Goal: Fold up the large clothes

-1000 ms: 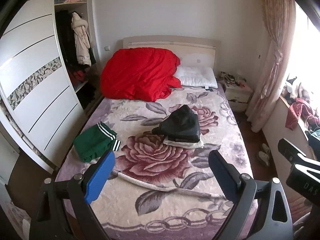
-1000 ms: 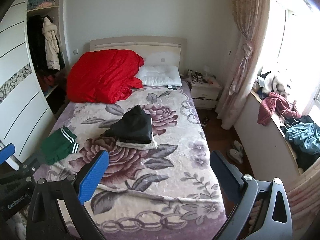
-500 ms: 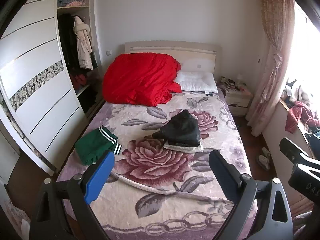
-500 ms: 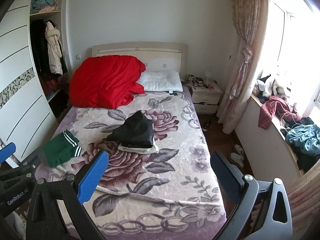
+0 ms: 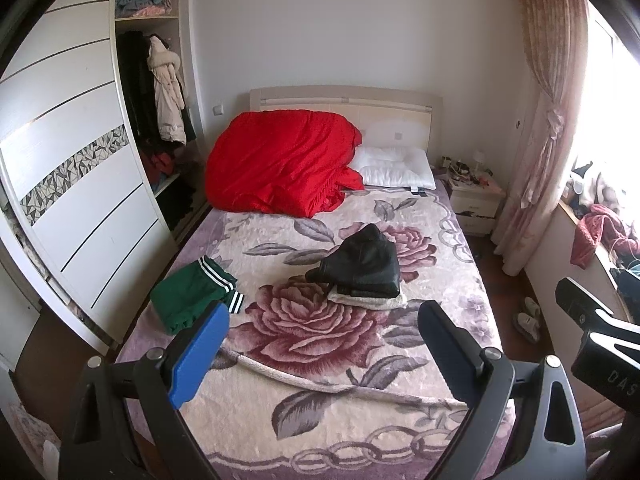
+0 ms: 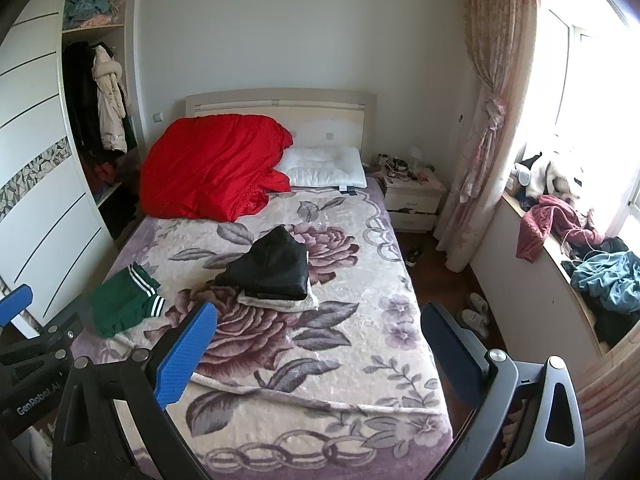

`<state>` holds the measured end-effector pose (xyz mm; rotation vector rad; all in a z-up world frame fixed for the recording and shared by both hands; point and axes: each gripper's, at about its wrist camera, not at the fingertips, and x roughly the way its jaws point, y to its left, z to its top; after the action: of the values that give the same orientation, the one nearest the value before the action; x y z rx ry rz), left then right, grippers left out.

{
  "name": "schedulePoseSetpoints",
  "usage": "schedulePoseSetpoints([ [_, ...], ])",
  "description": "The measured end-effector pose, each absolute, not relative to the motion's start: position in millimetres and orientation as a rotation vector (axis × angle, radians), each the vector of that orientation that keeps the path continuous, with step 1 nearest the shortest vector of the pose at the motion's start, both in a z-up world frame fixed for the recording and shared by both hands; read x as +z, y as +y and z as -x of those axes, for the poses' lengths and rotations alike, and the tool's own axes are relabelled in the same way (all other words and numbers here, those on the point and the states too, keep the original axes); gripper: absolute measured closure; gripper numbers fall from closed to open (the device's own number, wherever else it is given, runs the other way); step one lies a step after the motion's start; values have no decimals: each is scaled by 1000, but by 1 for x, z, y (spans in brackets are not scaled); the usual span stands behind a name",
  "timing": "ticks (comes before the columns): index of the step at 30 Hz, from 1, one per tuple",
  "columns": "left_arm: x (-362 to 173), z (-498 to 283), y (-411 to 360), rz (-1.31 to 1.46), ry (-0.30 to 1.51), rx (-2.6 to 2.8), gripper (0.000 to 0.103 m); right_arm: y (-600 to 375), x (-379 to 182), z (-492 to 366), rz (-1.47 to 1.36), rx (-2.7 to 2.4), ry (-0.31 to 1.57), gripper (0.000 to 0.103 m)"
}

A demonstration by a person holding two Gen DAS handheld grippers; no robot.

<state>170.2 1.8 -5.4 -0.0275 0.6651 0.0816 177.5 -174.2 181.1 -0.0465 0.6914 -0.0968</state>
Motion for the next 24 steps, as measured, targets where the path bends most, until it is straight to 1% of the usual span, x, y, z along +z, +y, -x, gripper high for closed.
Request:
schedulePoseSetpoints([
  [24, 12, -178, -1, 32, 647, 86, 7, -177, 187, -184, 43, -94, 678, 0],
])
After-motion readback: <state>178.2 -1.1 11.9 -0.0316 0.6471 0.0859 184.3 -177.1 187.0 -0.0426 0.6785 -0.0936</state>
